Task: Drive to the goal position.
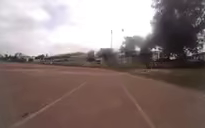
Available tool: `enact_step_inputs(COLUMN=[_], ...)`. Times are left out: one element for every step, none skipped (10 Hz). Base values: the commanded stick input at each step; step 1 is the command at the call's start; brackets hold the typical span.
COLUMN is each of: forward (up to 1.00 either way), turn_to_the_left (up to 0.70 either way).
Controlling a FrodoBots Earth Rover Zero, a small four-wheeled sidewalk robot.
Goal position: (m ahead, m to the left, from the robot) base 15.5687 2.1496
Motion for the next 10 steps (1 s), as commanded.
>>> enact_step_inputs(forward=[0.85, 0.85, 0.85, 0.85, 0.85, 0.85, 0.85, 0.85, 0.85, 0.85], turn_to_the_left=[0.00, 0.00, 0.00, -0.14, -0.11, -0.08, -0.06, -0.03, 0.00, 0.00])
